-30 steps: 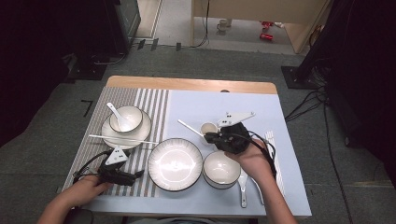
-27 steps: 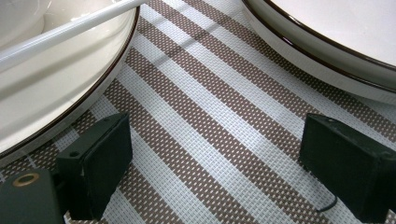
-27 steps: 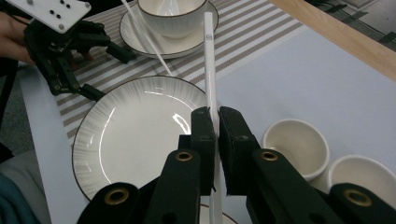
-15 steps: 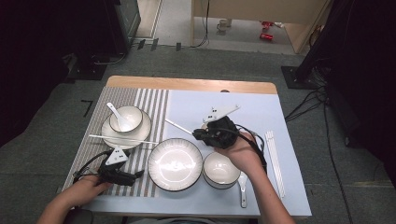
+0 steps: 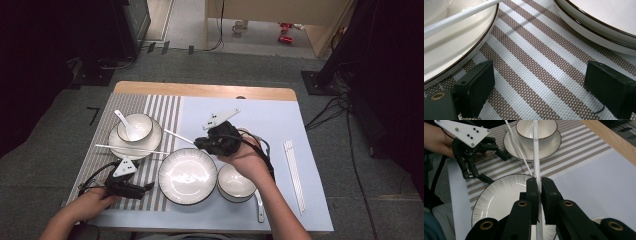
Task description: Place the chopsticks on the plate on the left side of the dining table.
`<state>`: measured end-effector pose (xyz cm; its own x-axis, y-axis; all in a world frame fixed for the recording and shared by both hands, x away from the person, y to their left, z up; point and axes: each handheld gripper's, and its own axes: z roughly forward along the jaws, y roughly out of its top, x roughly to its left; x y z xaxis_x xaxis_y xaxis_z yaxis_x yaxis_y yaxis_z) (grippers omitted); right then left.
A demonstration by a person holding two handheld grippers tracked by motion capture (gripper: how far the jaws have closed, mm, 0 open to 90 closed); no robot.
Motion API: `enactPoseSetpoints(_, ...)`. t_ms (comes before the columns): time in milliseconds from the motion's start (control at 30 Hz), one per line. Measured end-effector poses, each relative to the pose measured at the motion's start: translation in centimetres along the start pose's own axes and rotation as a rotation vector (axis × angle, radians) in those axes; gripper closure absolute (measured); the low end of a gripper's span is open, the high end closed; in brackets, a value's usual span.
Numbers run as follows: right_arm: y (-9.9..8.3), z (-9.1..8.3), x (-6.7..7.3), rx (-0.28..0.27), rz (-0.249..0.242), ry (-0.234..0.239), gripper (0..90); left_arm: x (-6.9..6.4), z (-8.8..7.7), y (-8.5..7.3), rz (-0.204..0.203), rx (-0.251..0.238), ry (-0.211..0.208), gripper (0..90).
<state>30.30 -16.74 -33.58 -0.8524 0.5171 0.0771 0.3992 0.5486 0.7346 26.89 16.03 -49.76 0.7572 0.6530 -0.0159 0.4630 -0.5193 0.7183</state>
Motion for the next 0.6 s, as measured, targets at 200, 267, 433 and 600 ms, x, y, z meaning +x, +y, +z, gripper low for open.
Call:
enactPoseSetpoints(200,1.1,0.6,0.3,-0.008,-0.015,0.021,85.1,0.0,0.0,0.0,0.003,0.002,0.001,9.5)
enactPoseSetpoints(267,1.5,0.8,0.6,-0.004,-0.024,0.024,85.1,0.0,0.0,0.0,0.003,0.002,0.001,9.5)
enactPoseSetpoints(433,2.3,1.4,1.0,-0.014,-0.037,0.033,85.1,0.0,0.0,0.0,0.003,0.002,0.002,9.5)
enactPoseSetpoints(600,2.9,2.1,1.4,-0.016,-0.055,0.044,85.1,0.0,0.0,0.0,0.002,0.002,0.002,9.5)
